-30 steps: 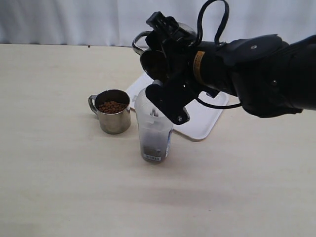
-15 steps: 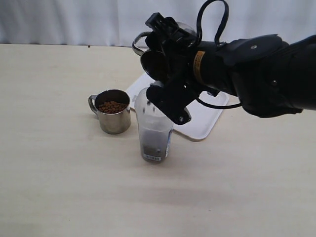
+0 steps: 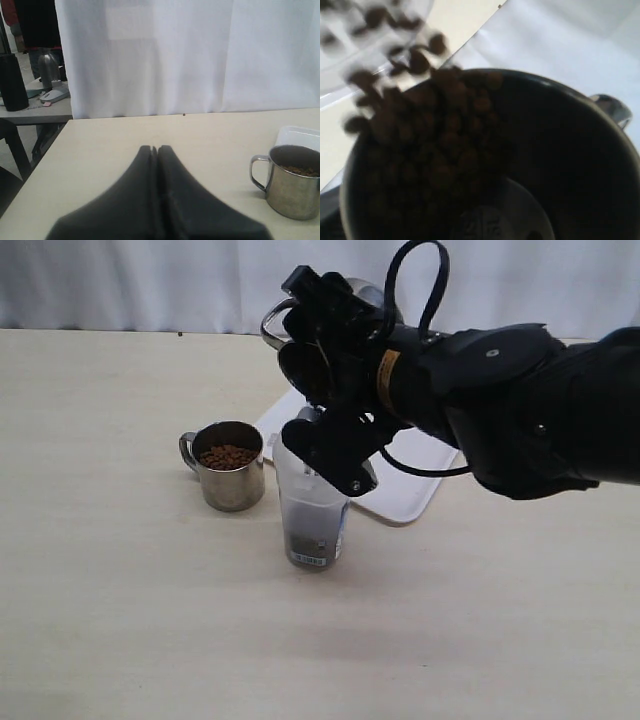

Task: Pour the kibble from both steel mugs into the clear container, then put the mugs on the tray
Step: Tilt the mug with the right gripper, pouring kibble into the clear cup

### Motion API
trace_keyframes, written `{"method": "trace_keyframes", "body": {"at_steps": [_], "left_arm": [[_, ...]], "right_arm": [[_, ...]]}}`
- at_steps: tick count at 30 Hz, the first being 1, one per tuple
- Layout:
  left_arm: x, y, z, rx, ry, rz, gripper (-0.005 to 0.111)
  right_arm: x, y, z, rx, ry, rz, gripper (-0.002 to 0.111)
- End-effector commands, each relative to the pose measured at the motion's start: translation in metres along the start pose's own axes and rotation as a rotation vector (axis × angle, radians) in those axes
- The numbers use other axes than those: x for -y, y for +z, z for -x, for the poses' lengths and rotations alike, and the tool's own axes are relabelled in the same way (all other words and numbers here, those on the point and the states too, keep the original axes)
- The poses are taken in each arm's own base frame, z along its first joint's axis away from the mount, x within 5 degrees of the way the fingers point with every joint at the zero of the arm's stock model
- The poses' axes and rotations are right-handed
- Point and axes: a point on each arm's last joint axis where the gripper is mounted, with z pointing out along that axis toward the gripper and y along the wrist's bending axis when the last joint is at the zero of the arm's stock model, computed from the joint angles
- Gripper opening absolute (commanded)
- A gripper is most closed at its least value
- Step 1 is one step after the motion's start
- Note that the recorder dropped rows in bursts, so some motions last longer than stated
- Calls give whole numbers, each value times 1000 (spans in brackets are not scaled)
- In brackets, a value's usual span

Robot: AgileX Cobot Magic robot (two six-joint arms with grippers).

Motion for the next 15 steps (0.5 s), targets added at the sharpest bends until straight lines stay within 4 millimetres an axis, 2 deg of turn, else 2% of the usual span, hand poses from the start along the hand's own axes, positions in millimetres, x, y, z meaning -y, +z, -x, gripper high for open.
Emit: {"method": "trace_keyframes", "body": {"at_steps": [1, 15], "left_arm": [[0, 0, 0, 13, -3, -8, 0], [0, 0, 0, 13, -3, -8, 0]], "right_arm": [[4, -3, -4, -26, -7, -13, 5], [4, -4, -1, -33, -12, -10, 5]]}}
